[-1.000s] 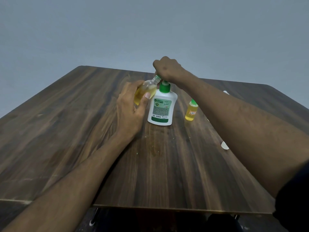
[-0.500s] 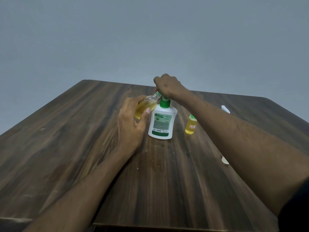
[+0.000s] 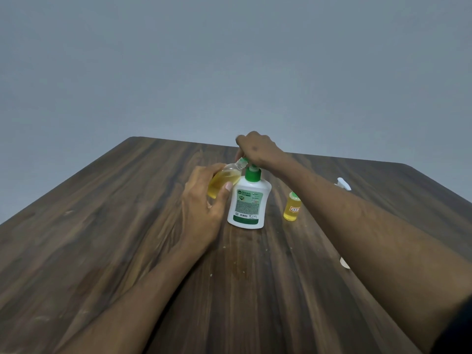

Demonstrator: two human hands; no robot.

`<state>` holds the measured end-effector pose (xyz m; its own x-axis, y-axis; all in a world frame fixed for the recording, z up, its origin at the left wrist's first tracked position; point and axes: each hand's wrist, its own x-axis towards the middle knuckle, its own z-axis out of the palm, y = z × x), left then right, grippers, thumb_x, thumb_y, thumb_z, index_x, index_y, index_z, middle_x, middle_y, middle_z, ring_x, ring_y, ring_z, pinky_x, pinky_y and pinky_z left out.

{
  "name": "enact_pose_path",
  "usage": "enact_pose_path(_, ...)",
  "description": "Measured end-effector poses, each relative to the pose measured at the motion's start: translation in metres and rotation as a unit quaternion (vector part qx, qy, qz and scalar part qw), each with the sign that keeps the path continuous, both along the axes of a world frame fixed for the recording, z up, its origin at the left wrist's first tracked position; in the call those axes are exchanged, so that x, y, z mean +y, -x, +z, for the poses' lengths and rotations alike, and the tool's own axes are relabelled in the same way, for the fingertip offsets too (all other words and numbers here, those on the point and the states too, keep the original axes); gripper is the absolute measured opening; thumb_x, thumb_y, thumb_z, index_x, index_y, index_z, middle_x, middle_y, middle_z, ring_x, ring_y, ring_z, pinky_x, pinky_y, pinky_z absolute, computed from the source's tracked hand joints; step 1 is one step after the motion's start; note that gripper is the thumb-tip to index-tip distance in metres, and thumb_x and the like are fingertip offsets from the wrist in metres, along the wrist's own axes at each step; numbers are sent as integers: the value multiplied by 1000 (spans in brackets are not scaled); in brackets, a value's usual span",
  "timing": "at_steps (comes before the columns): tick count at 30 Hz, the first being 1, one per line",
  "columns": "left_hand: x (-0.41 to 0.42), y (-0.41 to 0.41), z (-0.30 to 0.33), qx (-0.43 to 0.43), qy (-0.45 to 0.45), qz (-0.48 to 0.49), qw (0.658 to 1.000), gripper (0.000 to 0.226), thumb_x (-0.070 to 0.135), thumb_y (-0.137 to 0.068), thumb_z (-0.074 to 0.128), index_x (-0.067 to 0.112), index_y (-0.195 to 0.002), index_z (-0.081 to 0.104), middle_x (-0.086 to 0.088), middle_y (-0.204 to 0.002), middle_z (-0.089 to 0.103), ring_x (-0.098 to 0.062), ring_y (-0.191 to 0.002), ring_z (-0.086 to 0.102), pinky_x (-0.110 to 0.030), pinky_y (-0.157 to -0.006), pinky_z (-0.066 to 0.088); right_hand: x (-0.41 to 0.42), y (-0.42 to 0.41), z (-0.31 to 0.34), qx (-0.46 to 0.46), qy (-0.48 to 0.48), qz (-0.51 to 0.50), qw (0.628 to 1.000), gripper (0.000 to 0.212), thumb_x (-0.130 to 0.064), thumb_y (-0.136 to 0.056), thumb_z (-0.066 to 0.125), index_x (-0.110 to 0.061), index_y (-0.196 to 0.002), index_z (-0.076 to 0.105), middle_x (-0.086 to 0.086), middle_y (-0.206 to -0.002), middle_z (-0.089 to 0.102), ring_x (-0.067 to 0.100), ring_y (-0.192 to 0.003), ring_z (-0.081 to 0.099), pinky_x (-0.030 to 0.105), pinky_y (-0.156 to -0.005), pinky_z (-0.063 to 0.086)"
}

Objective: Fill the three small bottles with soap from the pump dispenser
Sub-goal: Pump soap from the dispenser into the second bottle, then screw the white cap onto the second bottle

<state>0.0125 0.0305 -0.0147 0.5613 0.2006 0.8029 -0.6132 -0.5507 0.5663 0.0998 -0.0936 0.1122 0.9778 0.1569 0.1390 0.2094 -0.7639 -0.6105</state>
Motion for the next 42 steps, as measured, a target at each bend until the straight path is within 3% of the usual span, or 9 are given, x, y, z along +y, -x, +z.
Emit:
enact_pose_path(4,-2,0,0,-2,3,-1,1000,26,25,-102,65,16,-126,68,6,-114,66,-8,-103,63,-21,-83,48,-5,-5,0,-16,-57,3,998,48,-31,-92,35,-1,-94,74,0,-80,77,26,-88,67,43,-92,53)
enact_pose_path(12,-1,-4,-5,17,13,-10,1000,22,30,-105,62,21,-125,63,8,-114,66,-12,-103,64,-33,-83,53,-6,-12,0,-70,-91,0,993,43,-38,-79,38,-12,-79,72,-9,-69,75,24,-84,71,49,-93,53)
enact_pose_path(17,-1,-2,-3,25,43,-19,999,19,30,-105,62,22,-122,59,9,-109,67,-7,-99,64,-21,-81,50,-14,-14,3,-109,-101,8,989,46,-39,-89,38,-12,-73,73,-6,-65,74,21,-75,73,45,-87,57)
enact_pose_path(21,0,0,-2,27,39,-17,999,18,33,-105,61,30,-122,55,18,-109,64,-4,-99,63,-18,-81,48,-23,3,24,-219,-87,1,972,41,-33,-93,41,-15,-73,72,-5,-68,73,8,-66,70,39,-78,59)
enact_pose_path(28,7,7,1,20,37,-23,999,20,29,-105,62,25,-123,57,12,-105,66,7,-89,60,-11,-75,43,-107,109,37,-389,-31,2,921,21,-19,-95,51,-18,-85,69,-8,-83,71,8,-82,67,30,-75,53)
enact_pose_path(32,5,10,4,20,23,-19,999,22,27,-101,65,28,-120,55,1,-105,66,-3,-81,56,-10,-74,42,-191,166,-32,-313,-16,-77,946,13,-16,-95,57,-21,-93,69,-11,-88,71,4,-86,66,32,-80,54)
enact_pose_path(35,6,10,5,21,15,-6,1000,19,31,-100,64,41,-112,53,7,-101,65,-1,-81,56,-12,-75,43,-231,181,-94,-215,-2,-110,970,9,-21,-92,64,-27,-97,68,-15,-91,69,-1,-86,63,36,-79,55)
enact_pose_path(39,8,12,15,49,21,5,999,17,34,-100,65,46,-109,55,18,-102,64,-8,-91,59,-32,-83,50,-242,180,-133,-137,-49,-102,984,28,-38,-87,70,-31,-114,64,-16,-104,66,-2,-92,62,34,-85,55)
enact_pose_path(42,6,20,30,51,16,6,999,17,34,-99,65,46,-108,57,19,-101,66,-3,-90,59,-23,-83,48,-241,175,-138,-122,-33,-56,990,42,-45,-87,67,-37,-127,57,-19,-117,59,-1,-104,57,32,-93,50)
